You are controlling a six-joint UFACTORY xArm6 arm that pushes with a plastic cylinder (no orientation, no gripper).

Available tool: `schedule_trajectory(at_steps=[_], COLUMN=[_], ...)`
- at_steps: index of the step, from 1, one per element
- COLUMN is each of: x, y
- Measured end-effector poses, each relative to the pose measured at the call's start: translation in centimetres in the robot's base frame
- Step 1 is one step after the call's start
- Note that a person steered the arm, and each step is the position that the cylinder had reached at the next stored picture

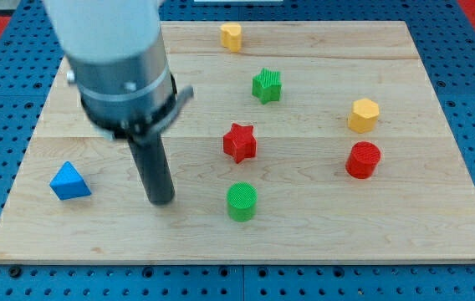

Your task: Push green circle close to the yellow hexagon

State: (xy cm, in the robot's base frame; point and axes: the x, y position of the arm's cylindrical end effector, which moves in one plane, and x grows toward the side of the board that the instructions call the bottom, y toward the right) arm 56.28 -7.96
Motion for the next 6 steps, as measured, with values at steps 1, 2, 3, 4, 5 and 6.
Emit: schedule_trajectory(at_steps=[1,2,3,4,5,6], x=[0.7,-2.2,-1.8,-0.3,-2.7,-7.9], y=[7.0,11.5,17.7,17.5,13.2,16.5])
